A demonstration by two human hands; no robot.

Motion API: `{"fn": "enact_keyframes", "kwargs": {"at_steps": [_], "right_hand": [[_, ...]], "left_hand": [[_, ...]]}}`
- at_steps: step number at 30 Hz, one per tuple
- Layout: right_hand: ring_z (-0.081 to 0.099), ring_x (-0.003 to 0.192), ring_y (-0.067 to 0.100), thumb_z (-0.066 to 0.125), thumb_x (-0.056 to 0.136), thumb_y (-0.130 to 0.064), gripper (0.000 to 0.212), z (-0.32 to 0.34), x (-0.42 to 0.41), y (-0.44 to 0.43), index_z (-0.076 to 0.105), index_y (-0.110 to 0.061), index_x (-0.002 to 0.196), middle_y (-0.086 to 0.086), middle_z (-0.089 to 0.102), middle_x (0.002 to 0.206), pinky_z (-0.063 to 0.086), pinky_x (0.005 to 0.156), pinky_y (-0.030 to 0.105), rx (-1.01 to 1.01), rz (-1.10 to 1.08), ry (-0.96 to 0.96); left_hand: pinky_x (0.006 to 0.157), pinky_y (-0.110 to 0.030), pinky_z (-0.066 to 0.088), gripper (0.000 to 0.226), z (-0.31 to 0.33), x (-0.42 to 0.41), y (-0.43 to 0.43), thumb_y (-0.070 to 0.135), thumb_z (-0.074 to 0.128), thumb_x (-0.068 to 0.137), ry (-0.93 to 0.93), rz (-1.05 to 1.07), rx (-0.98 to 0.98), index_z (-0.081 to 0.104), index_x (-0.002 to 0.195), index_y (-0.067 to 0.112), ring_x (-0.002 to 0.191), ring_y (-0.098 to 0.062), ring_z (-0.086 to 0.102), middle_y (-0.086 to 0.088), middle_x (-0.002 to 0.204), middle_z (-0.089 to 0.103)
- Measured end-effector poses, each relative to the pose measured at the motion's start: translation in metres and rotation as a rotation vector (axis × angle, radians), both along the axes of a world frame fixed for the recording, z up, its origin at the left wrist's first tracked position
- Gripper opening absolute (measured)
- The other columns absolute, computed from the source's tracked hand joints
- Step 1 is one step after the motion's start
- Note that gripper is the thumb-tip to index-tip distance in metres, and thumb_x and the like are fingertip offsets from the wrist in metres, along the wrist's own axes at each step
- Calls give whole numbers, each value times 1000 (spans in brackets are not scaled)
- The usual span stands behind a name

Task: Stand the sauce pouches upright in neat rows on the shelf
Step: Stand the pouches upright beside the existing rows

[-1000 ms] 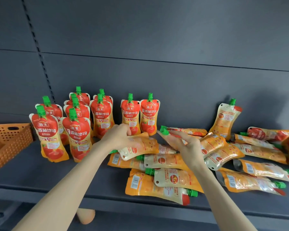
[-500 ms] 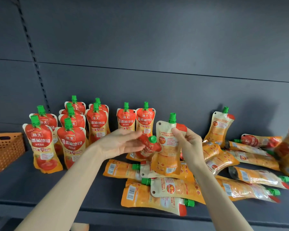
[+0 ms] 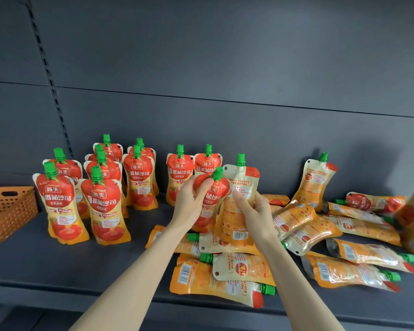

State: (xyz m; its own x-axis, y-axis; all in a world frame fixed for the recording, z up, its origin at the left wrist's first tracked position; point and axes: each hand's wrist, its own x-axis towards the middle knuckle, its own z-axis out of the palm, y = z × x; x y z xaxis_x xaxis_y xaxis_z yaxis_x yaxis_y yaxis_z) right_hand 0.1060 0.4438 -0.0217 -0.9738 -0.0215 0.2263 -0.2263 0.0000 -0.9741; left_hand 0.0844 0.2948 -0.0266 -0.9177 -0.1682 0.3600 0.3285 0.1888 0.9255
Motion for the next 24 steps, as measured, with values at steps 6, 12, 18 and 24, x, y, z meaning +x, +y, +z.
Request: {"fn": "enact_keyframes", "kwargs": {"at_steps": [6,12,18,24], "right_hand": [[61,110,10,36,93,-53,30,0,0,-7,53,-42,115,-12,64,116,51,95,37,-16,21,-56],[49,125,15,14,89,-67,63,0,1,-8,44,-34,134,-8,53,133,35,110,47,0,168,-267],[55,114,6,38,80,-68,58,0,-5,-13,45,-38,130,-11,58,125,47,94,29,95,242,-175],[65,98,12,60,81,-49,54,4,-8,-29,48,-19,125,-4,64,112,56,84,32,137,143,-139]], "left_hand": [[79,-17,50,25,17,1,4,40,47,93,70,106,78,52,113,26,95,-7,61,12,102,62],[89,-22,48,34,-7,8,-7,40,52,91,-75,-79,17,48,122,27,108,-8,57,10,116,60],[62,-3,45,12,-8,20,-12,27,56,91,-67,-81,75,51,96,37,87,5,60,19,97,61],[72,-4,46,19,-1,22,-19,30,50,93,-37,-95,22,50,112,35,99,6,59,19,105,62]]}}
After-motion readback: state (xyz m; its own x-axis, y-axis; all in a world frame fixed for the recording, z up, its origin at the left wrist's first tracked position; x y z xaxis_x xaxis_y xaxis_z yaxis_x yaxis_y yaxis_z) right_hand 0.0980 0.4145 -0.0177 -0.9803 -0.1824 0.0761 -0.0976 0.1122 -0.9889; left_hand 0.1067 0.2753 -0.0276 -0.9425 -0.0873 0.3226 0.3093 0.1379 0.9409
